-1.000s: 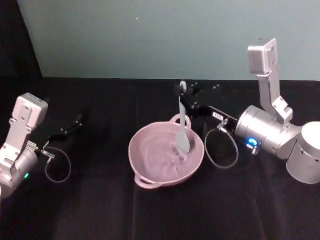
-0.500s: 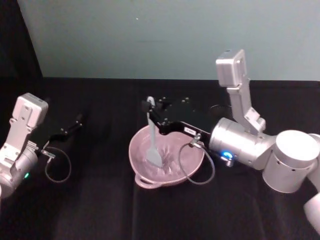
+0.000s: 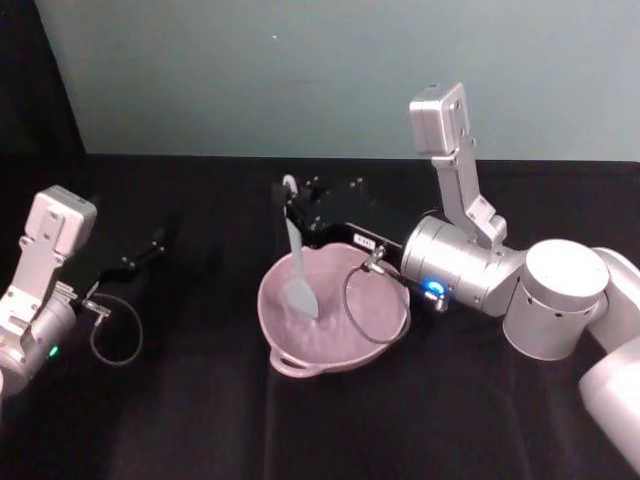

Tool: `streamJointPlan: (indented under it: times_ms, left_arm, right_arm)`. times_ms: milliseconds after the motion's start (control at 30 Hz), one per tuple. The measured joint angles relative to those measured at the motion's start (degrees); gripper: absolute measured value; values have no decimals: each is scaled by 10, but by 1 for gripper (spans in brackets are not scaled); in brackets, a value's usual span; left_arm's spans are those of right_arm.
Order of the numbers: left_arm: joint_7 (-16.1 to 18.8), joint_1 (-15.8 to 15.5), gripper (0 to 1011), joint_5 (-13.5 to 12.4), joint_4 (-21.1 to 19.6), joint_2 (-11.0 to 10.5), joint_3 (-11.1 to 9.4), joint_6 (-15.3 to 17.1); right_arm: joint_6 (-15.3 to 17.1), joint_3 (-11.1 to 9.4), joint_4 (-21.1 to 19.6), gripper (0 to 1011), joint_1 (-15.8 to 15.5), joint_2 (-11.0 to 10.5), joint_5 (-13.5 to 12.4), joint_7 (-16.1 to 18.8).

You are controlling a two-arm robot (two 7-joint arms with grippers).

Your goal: Use the one hand to pick up the spoon and stir the clear water in the bowl.

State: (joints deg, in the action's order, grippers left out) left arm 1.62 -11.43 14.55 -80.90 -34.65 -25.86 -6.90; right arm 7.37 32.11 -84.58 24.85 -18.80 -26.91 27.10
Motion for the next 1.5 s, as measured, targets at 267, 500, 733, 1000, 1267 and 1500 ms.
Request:
streamJointPlan:
  times_ms: [267, 500, 733, 1000, 1267, 1500]
  left_arm:
    - [0, 0, 1011, 0, 0, 0, 0, 0]
    - [0, 0, 1011, 0, 0, 0, 0, 0]
    - [0, 0, 1011, 0, 0, 0, 0, 0]
    - [0, 0, 1011, 0, 0, 0, 0, 0]
    - [0, 0, 1011, 0, 0, 0, 0, 0]
    - [0, 0, 1011, 0, 0, 0, 0, 0]
  right_arm:
    - [-9, -25, 42, 111, 19, -2, 5, -10]
    - [-10, -56, 38, 111, 8, -21, 2, -25]
    - [-2, -70, 6, 112, -16, -39, 1, -29]
    - [10, -65, -46, 112, -47, -52, -1, -25]
    - [17, -33, -76, 111, -54, -46, 2, -9]
    - [17, -14, -80, 111, -51, -35, 2, -5]
